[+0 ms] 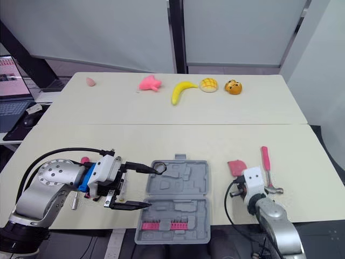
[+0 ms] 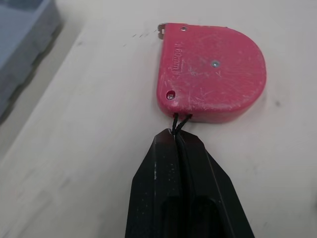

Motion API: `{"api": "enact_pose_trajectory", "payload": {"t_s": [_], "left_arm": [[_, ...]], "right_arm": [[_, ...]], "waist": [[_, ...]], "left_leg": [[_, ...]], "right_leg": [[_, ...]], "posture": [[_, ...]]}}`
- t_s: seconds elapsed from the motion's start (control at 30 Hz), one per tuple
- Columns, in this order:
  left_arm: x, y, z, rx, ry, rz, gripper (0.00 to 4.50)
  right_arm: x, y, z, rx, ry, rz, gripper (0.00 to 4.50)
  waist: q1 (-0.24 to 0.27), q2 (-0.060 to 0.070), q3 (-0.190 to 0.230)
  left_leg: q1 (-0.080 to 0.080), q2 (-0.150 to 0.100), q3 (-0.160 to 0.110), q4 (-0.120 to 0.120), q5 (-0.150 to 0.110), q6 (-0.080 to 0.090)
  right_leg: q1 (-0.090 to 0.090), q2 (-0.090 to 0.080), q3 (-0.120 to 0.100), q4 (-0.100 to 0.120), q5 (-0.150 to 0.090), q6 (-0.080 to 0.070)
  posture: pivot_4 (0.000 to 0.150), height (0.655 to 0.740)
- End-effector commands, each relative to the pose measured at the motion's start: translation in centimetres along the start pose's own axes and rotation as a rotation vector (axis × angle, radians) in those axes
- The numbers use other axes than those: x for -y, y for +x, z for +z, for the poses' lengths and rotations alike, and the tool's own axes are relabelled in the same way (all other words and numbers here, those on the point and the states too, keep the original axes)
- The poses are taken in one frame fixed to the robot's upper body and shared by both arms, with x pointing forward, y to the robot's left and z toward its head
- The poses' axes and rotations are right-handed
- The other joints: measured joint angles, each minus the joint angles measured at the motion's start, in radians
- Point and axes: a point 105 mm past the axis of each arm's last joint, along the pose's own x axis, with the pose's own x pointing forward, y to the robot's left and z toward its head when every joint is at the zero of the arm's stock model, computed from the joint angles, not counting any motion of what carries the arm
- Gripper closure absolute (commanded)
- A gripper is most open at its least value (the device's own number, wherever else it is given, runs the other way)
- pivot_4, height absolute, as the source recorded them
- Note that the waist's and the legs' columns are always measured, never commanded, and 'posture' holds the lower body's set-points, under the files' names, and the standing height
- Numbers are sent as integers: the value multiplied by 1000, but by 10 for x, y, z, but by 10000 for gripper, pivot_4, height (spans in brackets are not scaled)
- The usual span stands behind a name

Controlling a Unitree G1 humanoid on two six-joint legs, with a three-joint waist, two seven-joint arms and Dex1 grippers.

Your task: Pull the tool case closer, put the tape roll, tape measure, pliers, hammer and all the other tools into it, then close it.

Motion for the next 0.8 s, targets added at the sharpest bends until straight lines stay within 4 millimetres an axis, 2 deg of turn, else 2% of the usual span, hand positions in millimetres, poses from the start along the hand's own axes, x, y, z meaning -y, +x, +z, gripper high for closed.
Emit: {"api": "enact_pose_trajectory", "payload": {"t_s": [0.03, 0.17, 0.33, 0.8], "left_arm": [[6, 1, 3, -11, 43, -34, 0], [9, 4, 3, -4, 45, -60, 0], [12, 8, 1, 7, 42, -77, 0], [13, 12, 0, 22, 29, -59, 0]], "right_arm": [[-20, -17, 1, -3, -19, 66, 44855], [-37, -33, -14, -71, -18, 131, 44855], [-45, -44, -22, -120, -22, 171, 44855], [-48, -49, -30, -169, 16, 191, 44855]], "waist": [[0, 0, 0], [1, 0, 0], [2, 0, 0], [3, -1, 0]], "left_leg": [[0, 0, 0, 0, 0, 0], [0, 0, 0, 0, 0, 0], [0, 0, 0, 0, 0, 0], [0, 0, 0, 0, 0, 0]], "right_leg": [[0, 0, 0, 0, 0, 0], [0, 0, 0, 0, 0, 0], [0, 0, 0, 0, -1, -1], [0, 0, 0, -1, -1, -1]], "posture": [[1500, 7255], [1500, 7255], [1500, 7255], [1500, 7255]]}}
